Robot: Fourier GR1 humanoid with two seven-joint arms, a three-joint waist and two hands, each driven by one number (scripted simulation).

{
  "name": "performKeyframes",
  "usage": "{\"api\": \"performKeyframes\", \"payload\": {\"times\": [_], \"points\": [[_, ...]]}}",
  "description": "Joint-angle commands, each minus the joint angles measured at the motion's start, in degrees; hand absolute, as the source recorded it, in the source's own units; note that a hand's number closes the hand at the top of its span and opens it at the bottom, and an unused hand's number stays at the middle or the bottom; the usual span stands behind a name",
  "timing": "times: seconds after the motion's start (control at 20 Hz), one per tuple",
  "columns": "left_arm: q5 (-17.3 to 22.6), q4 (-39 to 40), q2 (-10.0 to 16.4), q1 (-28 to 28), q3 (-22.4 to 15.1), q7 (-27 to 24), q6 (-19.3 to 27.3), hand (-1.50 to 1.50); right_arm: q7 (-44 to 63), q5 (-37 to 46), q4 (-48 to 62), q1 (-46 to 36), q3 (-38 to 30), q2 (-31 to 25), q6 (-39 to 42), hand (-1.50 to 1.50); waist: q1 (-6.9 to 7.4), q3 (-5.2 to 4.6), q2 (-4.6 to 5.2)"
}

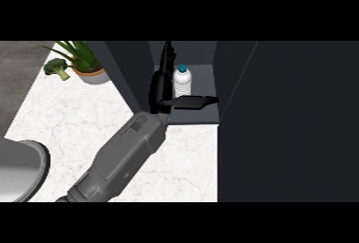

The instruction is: Pick up the bottled water, place it into the cabinet and close the cabinet

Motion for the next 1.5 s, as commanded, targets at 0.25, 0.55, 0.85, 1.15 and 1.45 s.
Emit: {"api": "performKeyframes", "payload": {"times": [0.25,0.55,0.85,1.15,1.45], "points": [[-1.06,-24.27,1.88,21.14,-9.55,0.03,3.29,-1.5,2.95,-3.57,-7.14,2.79,-3.44,0.6,-1.1,-1.5,1.63,0.03,-0.13],[-2.13,-37.18,5.61,31.41,-16.08,1.62,3.72,-1.5,3.31,-1.7,-10.72,2.96,-1.71,1.79,-1.36,-1.5,1.31,0.01,-0.07],[-5.3,-46.75,9.27,40.91,-22.74,1.11,4.04,1.5,5.67,-0.58,-12.54,2.51,0.02,0.02,-0.36,1.5,1.2,-0.02,0.11],[-4.6,-55.41,21.55,48.8,-20.06,0.61,-0.03,1.5,7.21,1.85,-12.28,2.78,3.09,-1.48,2.81,1.5,1.39,-0.06,0.24],[-3.24,-61.04,28.98,53.75,-16.83,-0.08,-3.15,1.5,7.89,4.96,-13.53,3.77,7.33,-4.57,10.44,1.5,1.54,-0.13,0.0]]}}
